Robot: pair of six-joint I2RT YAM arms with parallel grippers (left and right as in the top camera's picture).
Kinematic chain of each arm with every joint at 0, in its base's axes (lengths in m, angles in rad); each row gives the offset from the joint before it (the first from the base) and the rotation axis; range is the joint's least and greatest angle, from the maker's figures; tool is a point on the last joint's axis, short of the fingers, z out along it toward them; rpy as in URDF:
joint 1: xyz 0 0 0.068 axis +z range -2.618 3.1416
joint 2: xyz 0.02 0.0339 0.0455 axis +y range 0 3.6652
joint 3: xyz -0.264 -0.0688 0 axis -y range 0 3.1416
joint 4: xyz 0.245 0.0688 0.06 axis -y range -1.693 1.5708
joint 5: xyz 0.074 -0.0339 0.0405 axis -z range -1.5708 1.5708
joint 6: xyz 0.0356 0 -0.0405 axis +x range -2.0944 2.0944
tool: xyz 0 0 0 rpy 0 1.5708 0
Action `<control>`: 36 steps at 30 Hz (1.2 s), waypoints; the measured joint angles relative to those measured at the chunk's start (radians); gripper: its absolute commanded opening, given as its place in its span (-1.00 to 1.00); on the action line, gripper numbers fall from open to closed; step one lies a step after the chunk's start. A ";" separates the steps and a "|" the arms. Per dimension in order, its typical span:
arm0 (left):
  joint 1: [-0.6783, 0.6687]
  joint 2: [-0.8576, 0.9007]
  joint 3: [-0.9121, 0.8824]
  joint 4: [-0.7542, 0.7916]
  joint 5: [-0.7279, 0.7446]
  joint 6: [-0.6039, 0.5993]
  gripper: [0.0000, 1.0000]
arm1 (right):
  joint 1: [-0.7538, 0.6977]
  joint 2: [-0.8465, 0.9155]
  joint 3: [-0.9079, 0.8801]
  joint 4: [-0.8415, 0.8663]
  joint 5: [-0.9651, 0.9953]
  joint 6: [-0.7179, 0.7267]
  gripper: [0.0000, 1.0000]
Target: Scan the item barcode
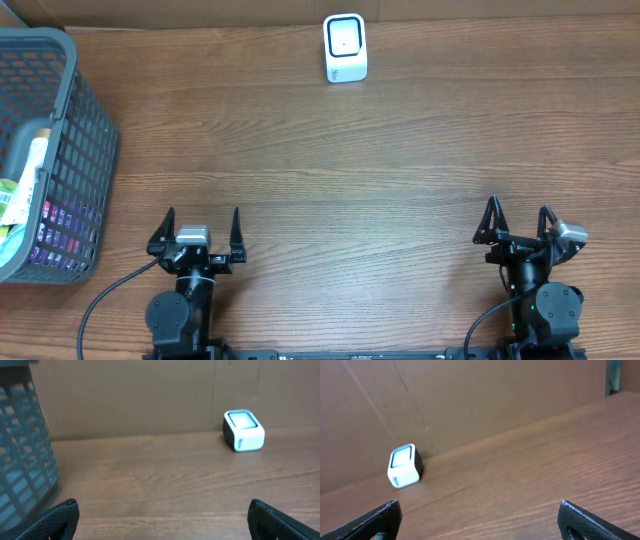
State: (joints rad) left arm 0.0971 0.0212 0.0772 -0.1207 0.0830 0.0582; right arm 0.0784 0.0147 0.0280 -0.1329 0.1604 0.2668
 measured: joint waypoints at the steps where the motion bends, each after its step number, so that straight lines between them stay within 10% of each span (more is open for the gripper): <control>1: 0.000 0.013 0.024 -0.008 0.001 0.000 1.00 | 0.000 0.000 0.011 -0.023 0.000 -0.002 1.00; 17: 0.000 0.620 0.591 -0.182 0.140 0.002 0.99 | 0.000 0.026 0.308 -0.248 -0.145 -0.006 1.00; 36: 0.000 1.259 1.769 -1.079 0.256 0.005 0.99 | 0.000 0.716 0.902 -0.563 -0.269 -0.077 1.00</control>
State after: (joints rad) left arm 0.0971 1.2800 1.8458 -1.1995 0.3389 0.0628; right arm 0.0780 0.7311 0.9298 -0.6956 -0.1081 0.1898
